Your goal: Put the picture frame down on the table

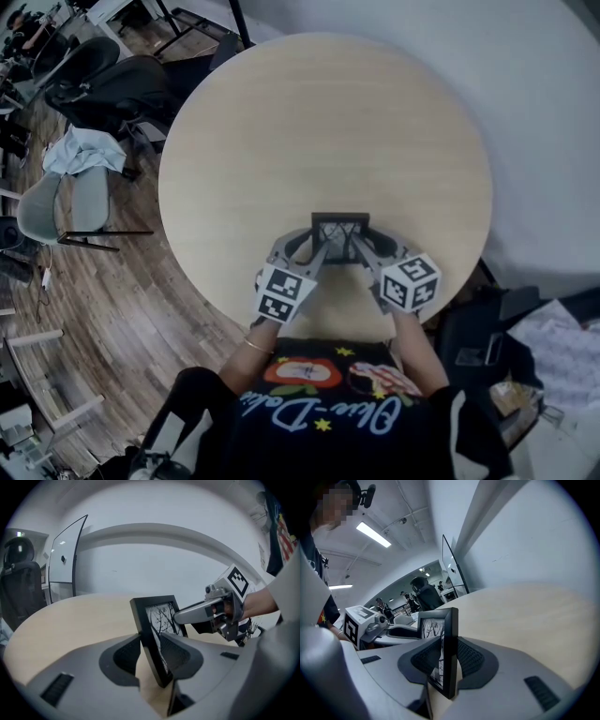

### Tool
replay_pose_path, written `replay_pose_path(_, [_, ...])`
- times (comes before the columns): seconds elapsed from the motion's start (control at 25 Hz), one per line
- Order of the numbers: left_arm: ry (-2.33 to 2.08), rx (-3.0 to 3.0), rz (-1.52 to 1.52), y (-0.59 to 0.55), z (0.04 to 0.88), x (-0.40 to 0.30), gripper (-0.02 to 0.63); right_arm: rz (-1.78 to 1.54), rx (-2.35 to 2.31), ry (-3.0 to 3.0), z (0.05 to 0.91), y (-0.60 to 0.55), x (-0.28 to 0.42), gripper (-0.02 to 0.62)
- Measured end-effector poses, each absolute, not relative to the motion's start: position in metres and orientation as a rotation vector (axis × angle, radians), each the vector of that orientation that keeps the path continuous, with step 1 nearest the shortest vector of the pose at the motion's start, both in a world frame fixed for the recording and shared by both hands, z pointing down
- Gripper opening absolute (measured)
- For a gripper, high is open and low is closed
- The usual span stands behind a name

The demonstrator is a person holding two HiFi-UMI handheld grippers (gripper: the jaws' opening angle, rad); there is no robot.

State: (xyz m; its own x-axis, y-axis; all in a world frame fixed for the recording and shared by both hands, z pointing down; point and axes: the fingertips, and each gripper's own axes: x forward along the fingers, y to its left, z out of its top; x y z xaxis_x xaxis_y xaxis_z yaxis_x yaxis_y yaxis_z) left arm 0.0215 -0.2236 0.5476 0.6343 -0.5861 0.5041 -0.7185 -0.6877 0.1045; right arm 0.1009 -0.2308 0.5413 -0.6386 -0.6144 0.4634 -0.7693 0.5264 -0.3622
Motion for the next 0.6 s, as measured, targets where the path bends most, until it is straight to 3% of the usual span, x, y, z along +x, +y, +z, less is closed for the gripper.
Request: replay_pose_path(0.6, [-1.045, 2.537, 0.632, -0.238, 0.559, 0.022, 0.126, 0.827, 1.205, -2.437, 0.555, -0.245, 0.104, 0.087])
